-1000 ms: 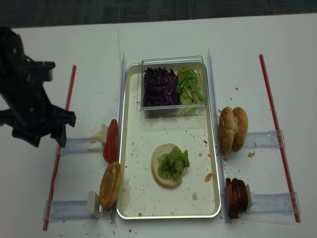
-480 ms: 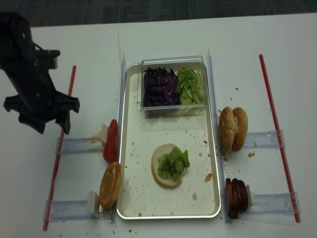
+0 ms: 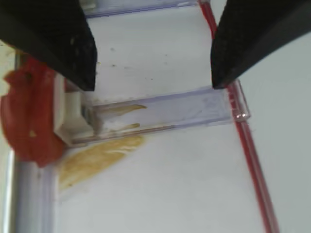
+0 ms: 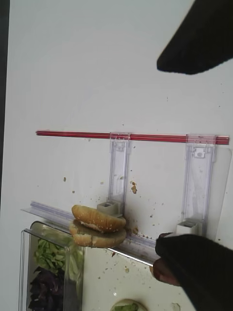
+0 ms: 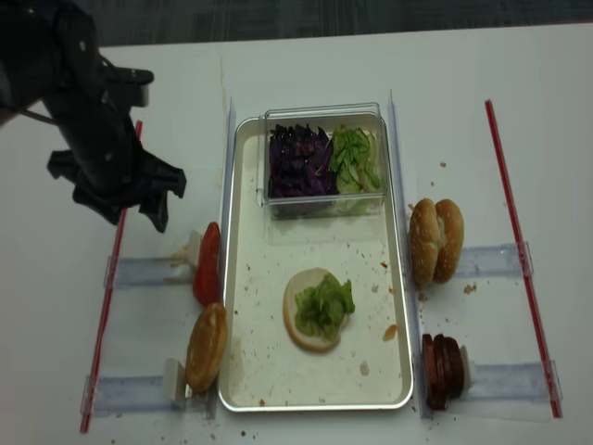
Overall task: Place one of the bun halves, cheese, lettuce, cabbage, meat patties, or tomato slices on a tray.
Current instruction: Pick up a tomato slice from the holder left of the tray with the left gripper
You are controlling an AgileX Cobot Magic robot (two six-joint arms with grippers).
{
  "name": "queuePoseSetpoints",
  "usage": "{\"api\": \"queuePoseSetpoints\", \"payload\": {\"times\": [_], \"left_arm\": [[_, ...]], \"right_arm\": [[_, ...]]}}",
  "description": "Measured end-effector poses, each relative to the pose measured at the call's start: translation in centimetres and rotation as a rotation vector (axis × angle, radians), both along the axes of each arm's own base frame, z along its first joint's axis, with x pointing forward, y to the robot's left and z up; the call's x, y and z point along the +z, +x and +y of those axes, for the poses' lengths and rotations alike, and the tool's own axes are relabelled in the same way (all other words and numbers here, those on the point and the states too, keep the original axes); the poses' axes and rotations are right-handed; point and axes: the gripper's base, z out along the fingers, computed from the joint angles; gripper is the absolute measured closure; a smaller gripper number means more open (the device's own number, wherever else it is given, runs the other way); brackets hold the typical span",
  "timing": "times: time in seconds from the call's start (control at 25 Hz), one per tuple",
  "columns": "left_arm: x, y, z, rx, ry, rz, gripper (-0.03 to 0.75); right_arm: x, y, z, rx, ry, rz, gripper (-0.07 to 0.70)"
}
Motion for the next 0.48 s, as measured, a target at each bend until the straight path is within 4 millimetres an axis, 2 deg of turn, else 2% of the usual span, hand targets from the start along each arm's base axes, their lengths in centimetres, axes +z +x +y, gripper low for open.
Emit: {"api": "queuePoseSetpoints", "payload": {"times": [0.28, 0.48], "left_arm": [[0.3, -1.1, -5.1, -0.145, -0.012, -0.006, 0.225], [0.3, -2.0, -7.3, -0.191, -0.044, 0.002, 0.225]], "right_arm": [[0.0, 0.0, 0.0, 0.0, 0.0, 0.0, -0.058], [0.0, 0.0, 0.0, 0.0, 0.0, -0.002, -0.058]]}}
